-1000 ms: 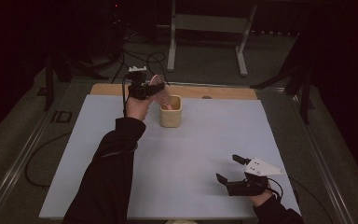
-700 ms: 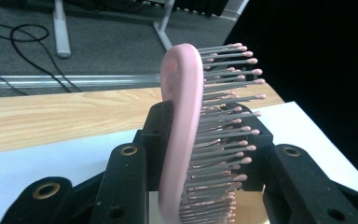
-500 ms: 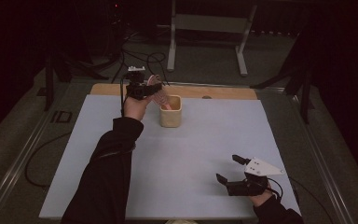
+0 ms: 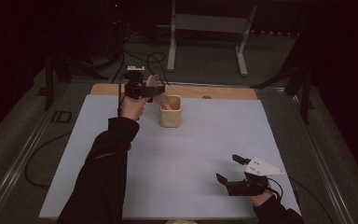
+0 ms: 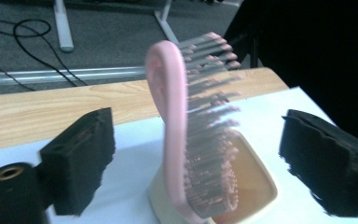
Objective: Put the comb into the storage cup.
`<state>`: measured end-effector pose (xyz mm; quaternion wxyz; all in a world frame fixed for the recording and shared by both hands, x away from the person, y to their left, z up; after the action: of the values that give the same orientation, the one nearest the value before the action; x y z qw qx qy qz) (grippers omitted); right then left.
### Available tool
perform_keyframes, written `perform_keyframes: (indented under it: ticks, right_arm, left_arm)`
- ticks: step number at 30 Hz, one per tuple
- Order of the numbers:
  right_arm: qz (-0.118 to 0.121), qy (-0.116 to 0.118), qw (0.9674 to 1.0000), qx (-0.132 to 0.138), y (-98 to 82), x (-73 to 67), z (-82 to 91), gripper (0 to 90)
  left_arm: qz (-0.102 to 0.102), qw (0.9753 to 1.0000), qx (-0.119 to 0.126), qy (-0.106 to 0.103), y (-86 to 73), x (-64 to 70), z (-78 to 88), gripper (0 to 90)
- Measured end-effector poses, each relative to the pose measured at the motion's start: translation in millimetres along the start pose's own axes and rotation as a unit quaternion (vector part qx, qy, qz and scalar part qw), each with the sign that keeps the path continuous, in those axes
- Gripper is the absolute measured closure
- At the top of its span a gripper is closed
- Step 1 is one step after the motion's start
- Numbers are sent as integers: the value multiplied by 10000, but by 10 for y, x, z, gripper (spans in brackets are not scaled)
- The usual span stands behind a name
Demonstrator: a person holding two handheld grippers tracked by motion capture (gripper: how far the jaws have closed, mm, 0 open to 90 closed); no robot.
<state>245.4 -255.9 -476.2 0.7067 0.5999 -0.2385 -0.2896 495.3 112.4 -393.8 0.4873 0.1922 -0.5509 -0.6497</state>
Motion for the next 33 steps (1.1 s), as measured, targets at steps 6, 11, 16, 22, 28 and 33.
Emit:
perform_keyframes:
  ticks: [6,11,16,22,28,33]
  right_arm:
    - [-4,-2,10000,6,1,2,1,85]
    - [16,6,10000,0,2,-2,-2,85]
    - [-2,5,10000,6,3,-1,-2,85]
    - [8,5,10000,8,8,-1,-2,85]
    - [18,7,10000,9,10,-5,3,85]
    - [10,7,10000,12,12,-1,-2,85]
  left_arm:
    - [-187,9996,-58,-213,-7,12,43,2]
    - [-516,9985,-86,-179,-21,20,88,2]
    - [-708,9972,13,-244,-5,67,146,1]
    - [-704,9967,51,-399,5,51,197,1]
    - [-728,9958,18,-548,-1,26,235,1]
    - [-845,9941,-10,-679,-11,27,275,1]
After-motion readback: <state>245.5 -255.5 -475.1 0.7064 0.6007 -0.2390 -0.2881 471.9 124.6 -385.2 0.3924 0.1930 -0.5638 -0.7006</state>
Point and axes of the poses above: each handheld gripper's, and its own axes: z roughly backward along the jaws, y roughly out of its top, x roughly to its right, the point moved 1 cm from there along -z, roughly forward along the jaws, and after that the axes turned 15 degrees about x, right-handed, at the moved point
